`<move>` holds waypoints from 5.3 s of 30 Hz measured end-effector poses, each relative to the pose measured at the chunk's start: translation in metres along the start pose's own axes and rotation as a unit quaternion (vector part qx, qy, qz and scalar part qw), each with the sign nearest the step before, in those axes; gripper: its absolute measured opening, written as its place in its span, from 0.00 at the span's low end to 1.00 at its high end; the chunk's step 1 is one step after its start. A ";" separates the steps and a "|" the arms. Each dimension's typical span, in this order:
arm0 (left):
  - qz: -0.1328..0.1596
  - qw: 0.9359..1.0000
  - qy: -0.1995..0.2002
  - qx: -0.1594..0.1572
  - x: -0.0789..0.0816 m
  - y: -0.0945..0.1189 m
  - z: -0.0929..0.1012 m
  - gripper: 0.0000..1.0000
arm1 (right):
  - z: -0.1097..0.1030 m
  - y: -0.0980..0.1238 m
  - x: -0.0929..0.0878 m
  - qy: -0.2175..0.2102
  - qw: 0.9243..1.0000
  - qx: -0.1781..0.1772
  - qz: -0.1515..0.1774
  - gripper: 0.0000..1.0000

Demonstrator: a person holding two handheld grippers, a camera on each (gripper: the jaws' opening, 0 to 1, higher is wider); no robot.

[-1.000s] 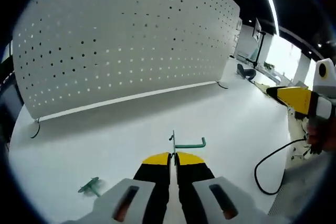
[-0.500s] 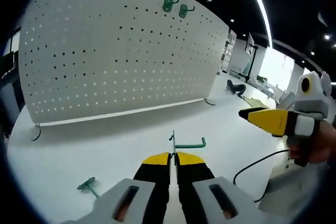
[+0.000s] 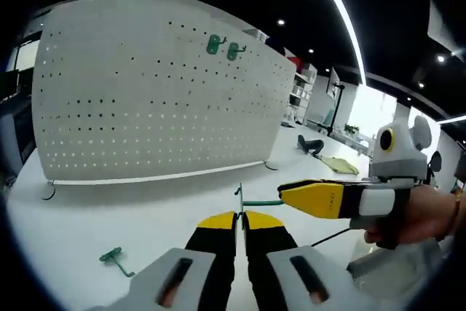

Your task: Insert the hook assembly into the mounting plate slot until the hook locks in place.

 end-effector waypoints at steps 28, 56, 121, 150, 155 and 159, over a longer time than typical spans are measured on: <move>0.059 0.995 -0.051 -0.067 0.012 0.043 0.005 0.04 | -0.054 0.005 0.004 -0.121 0.991 0.055 -0.027 0.02; 0.067 0.994 -0.066 -0.059 0.024 0.085 -0.012 0.19 | -0.073 -0.010 0.054 0.039 0.997 -0.023 0.070 0.02; 0.077 0.993 -0.078 -0.054 0.021 0.126 -0.032 0.49 | -0.060 -0.095 0.188 0.197 0.947 -0.152 0.202 0.01; 0.080 0.993 -0.075 -0.050 0.022 0.128 -0.050 0.59 | -0.049 -0.144 0.202 0.225 0.937 -0.183 0.194 0.01; 0.071 0.992 -0.088 -0.051 0.023 0.126 -0.051 0.61 | -0.044 -0.150 0.206 0.222 0.937 -0.184 0.195 0.01; 0.066 0.992 -0.089 -0.053 0.023 0.125 -0.051 0.60 | -0.042 -0.155 0.209 0.221 0.938 -0.189 0.190 0.01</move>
Point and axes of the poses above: the point that each gripper's makers call its tool centre point, and the gripper's own axes: y roughly backward along the fingers, z roughly to its right, x roughly out of its top, the point moved 9 cm from there along y, roughly backward along the fingers, and after that the axes turned 13 degrees about -x, right-handed, at the moved point
